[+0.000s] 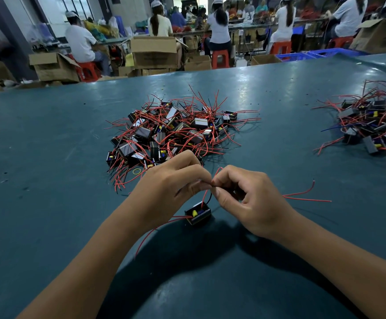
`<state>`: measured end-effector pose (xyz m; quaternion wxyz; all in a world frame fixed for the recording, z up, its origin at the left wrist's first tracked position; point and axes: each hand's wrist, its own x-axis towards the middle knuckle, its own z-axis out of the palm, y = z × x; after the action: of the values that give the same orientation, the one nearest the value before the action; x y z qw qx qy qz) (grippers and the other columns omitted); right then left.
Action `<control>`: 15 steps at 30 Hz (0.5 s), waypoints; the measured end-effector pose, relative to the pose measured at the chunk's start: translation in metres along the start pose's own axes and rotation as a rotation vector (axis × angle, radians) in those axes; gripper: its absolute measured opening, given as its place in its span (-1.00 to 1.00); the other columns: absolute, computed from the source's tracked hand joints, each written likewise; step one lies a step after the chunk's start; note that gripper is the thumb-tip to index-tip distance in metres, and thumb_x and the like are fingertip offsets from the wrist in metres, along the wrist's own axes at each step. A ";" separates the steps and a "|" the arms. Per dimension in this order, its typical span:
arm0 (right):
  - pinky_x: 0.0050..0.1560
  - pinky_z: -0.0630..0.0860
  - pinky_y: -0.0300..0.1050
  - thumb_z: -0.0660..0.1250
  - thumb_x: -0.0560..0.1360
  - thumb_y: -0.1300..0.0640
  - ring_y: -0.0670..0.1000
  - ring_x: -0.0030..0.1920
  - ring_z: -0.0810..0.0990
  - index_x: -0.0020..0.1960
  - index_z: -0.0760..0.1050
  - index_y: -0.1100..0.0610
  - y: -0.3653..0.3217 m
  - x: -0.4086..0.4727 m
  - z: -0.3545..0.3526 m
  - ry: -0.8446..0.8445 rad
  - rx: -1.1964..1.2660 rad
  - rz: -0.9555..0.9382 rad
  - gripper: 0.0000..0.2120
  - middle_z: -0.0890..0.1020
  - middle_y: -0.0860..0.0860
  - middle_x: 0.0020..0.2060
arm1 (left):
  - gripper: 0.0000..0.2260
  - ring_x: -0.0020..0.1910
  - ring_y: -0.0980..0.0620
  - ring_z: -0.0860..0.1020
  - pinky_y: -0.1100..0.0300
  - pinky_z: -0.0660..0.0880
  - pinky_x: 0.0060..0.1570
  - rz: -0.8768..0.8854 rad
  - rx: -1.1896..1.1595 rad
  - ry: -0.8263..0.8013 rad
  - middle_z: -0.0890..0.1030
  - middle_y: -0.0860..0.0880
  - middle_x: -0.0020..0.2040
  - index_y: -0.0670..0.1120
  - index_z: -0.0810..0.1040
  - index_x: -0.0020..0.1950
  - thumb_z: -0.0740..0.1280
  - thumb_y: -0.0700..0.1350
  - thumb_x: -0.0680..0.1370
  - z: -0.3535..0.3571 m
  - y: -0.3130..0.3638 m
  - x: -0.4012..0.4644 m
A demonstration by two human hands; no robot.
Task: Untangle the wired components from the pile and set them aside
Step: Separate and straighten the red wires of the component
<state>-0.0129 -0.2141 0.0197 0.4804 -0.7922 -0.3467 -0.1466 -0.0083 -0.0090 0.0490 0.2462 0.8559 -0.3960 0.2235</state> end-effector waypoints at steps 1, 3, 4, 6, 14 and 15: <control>-0.28 0.32 -0.42 0.34 0.52 0.24 -0.18 -0.37 0.43 -0.11 0.51 0.09 0.000 0.000 0.000 0.004 0.007 0.004 -0.92 0.47 -0.19 -0.36 | -0.82 -0.21 -0.05 0.50 -0.02 0.49 -0.26 -0.008 0.004 -0.010 0.49 -0.02 -0.09 -0.15 0.63 0.01 0.32 -0.06 0.63 0.001 0.002 0.000; -0.28 0.33 -0.40 0.35 0.52 0.23 -0.16 -0.37 0.43 -0.11 0.52 0.12 0.000 0.000 0.000 0.015 0.013 0.013 -0.95 0.47 -0.18 -0.37 | -0.83 -0.22 0.04 0.45 0.07 0.46 -0.25 -0.059 -0.024 -0.031 0.46 0.04 -0.10 -0.13 0.58 -0.02 0.28 -0.07 0.64 0.004 0.005 -0.001; -0.29 0.32 -0.40 0.35 0.52 0.23 -0.16 -0.38 0.43 -0.10 0.54 0.13 0.000 0.000 0.000 0.025 0.006 0.015 -0.96 0.47 -0.18 -0.38 | -0.85 -0.23 0.10 0.42 0.17 0.41 -0.24 -0.107 -0.067 -0.037 0.44 0.08 -0.13 -0.11 0.56 -0.04 0.29 -0.06 0.64 0.004 0.007 -0.001; -0.30 0.30 -0.41 0.36 0.52 0.23 -0.16 -0.39 0.42 -0.10 0.55 0.12 0.000 0.000 0.000 0.047 -0.017 0.013 -0.95 0.46 -0.19 -0.39 | -0.85 -0.30 0.15 0.38 0.30 0.32 -0.27 -0.237 -0.211 -0.058 0.44 0.12 -0.22 -0.08 0.54 -0.09 0.30 -0.05 0.63 0.005 0.009 -0.001; -0.27 0.43 -0.24 0.36 0.50 0.19 -0.15 -0.31 0.46 -0.12 0.55 0.13 -0.002 -0.002 0.004 0.069 -0.218 -0.069 -0.97 0.52 -0.15 -0.31 | -0.62 -0.41 0.04 0.05 0.24 0.00 -0.49 -0.939 -0.976 -0.164 0.21 0.04 -0.42 -0.01 0.58 -0.43 0.30 -0.19 0.59 0.005 0.021 0.005; -0.27 0.43 -0.23 0.36 0.50 0.19 -0.15 -0.31 0.46 -0.11 0.55 0.13 -0.002 -0.002 0.004 0.067 -0.223 -0.076 -0.97 0.52 -0.14 -0.31 | -0.61 -0.41 0.03 0.04 0.25 0.00 -0.49 -0.963 -1.010 -0.174 0.20 0.03 -0.41 -0.02 0.57 -0.46 0.28 -0.19 0.58 0.005 0.022 0.005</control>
<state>-0.0161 -0.2107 0.0175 0.3947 -0.8217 -0.3416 -0.2288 -0.0214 -0.0271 0.0538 0.6525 0.7319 -0.0463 -0.1908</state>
